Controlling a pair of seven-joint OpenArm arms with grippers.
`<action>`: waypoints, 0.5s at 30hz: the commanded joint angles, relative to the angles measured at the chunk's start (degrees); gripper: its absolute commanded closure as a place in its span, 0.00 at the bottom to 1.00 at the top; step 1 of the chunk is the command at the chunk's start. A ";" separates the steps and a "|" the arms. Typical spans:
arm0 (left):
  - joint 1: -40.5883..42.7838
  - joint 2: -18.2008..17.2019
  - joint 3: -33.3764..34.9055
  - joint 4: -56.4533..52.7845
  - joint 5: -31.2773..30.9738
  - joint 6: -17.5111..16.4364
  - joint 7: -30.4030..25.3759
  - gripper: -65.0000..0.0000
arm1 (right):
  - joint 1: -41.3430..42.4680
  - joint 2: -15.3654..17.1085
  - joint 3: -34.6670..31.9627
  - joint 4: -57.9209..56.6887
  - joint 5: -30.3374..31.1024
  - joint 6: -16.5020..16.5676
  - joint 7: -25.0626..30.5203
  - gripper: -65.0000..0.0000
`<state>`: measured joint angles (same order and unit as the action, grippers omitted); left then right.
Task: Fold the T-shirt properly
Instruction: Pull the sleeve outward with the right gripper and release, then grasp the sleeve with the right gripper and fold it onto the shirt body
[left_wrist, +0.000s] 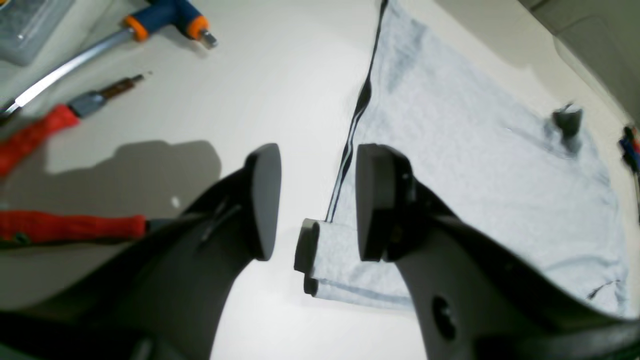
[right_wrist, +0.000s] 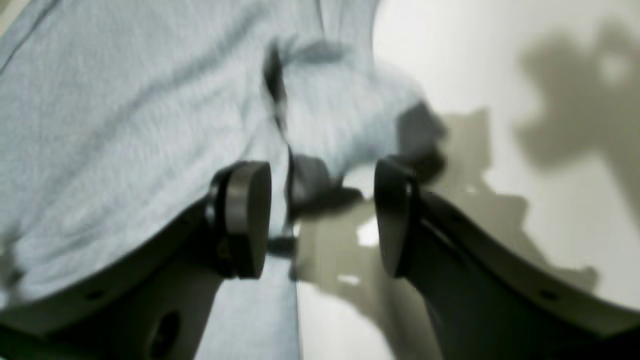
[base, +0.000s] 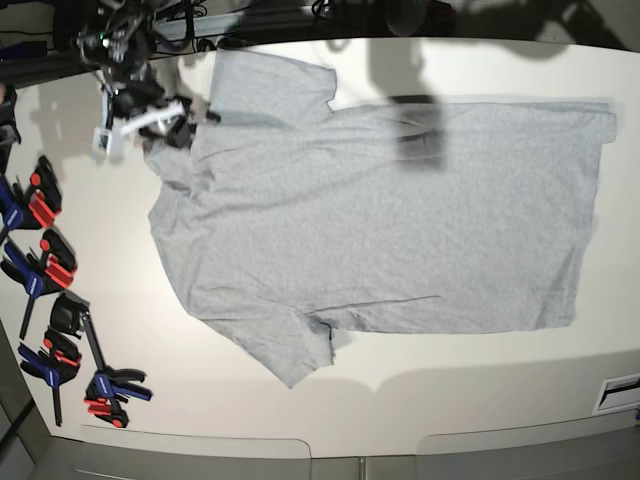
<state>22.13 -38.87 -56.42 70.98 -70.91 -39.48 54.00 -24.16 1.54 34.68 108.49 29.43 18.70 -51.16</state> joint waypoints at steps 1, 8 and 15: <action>-0.04 -1.84 -0.63 0.81 -1.57 -0.52 -0.85 0.64 | -1.64 -0.42 0.68 1.18 2.34 1.29 0.68 0.52; -0.07 -1.97 -0.63 0.81 -1.57 -0.52 -0.68 0.64 | -9.88 -4.79 2.05 1.16 5.75 2.56 0.94 0.52; -0.07 -1.97 -0.63 0.81 -1.57 -0.52 -0.70 0.64 | -11.26 -5.84 2.05 -0.81 9.40 2.54 0.04 0.52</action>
<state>22.04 -39.05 -56.42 70.98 -70.91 -39.48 54.41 -35.22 -4.47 36.53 106.89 37.93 20.23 -51.77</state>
